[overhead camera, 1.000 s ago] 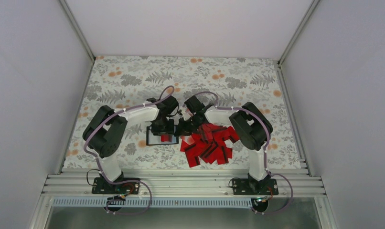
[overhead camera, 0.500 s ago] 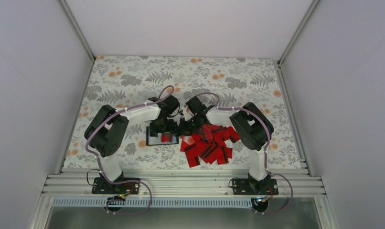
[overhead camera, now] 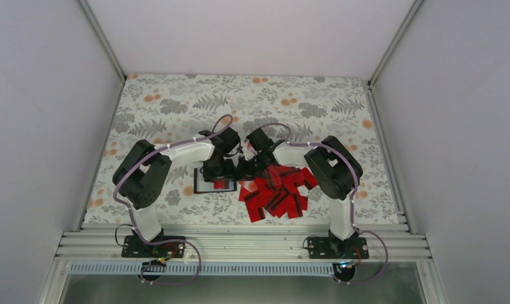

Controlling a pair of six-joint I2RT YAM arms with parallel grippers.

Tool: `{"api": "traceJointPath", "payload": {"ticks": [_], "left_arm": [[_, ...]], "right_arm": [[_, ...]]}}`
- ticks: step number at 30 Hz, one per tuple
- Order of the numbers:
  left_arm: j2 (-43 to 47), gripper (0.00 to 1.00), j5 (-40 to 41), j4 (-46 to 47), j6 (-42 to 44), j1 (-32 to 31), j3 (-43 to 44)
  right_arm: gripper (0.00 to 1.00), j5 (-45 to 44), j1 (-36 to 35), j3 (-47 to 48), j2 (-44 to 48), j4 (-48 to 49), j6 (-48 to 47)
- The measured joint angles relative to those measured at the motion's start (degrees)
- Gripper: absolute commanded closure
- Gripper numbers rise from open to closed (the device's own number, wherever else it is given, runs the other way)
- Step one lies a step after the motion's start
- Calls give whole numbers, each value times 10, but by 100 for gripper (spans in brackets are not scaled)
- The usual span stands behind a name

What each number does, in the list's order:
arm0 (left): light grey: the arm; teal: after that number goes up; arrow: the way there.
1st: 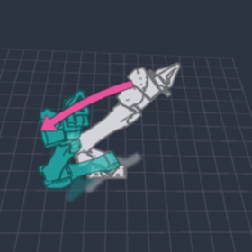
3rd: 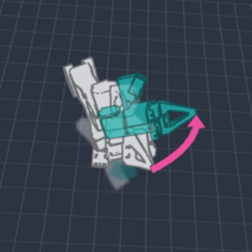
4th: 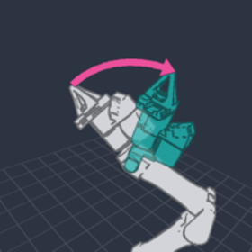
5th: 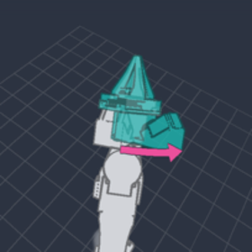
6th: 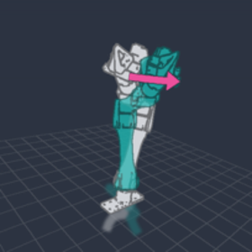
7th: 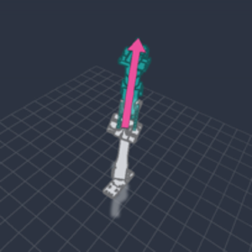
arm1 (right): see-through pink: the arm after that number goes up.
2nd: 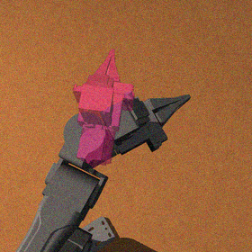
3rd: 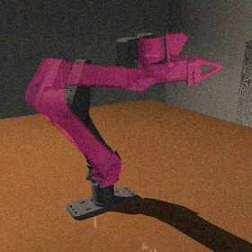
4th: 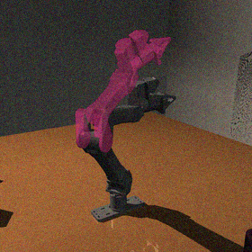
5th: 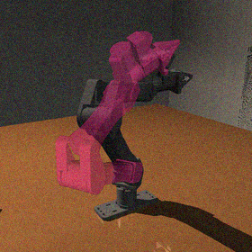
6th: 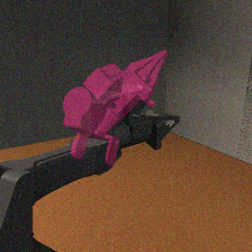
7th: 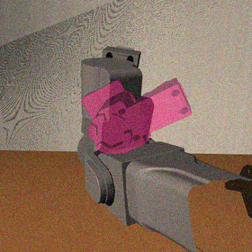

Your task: Put the credit cards into the card holder

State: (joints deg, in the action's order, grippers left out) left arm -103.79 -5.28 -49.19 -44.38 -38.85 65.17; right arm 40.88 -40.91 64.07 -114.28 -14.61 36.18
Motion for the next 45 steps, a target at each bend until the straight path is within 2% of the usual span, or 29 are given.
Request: {"api": "traceJointPath", "payload": {"ticks": [1, 2, 6, 17, 20, 23, 24, 32, 34, 41, 43, 45], "left_arm": [[0, 3, 1, -2, 0, -1, 1], [0, 0, 4, -4, 1, -2, 2], [0, 0, 21, -37, -2, 1, 7], [1, 0, 15, -45, 3, -3, 6], [6, 13, 12, -41, 3, -4, 2], [12, 45, -4, -22, 5, -10, -5], [13, 50, -10, -14, 8, -12, -6], [14, 54, -16, -7, 16, -14, -6], [14, 52, -16, -7, 17, -14, -6], [20, 21, -21, -2, 26, -15, 2], [34, 18, -15, -10, 30, -14, 2], [48, 21, -11, -19, 31, -13, 2]], "right_arm": [[96, 0, 0, 0, 0, 0, 1], [96, -1, 0, 0, 0, -1, 2], [96, -4, 1, 0, 2, -6, 5], [96, -6, 1, 1, 3, -9, 9], [96, -8, 0, 5, 3, -14, 9], [96, -16, 0, 9, 3, -15, 9], [96, -19, 0, 10, 3, -15, 9], [96, -28, 0, 15, 3, -21, 11], [96, -30, 0, 17, 3, -23, 11], [96, -42, -1, 28, 3, -42, 7], [96, -44, 0, 35, 3, -50, 3], [96, -45, 1, 47, 7, -62, -4]]}}
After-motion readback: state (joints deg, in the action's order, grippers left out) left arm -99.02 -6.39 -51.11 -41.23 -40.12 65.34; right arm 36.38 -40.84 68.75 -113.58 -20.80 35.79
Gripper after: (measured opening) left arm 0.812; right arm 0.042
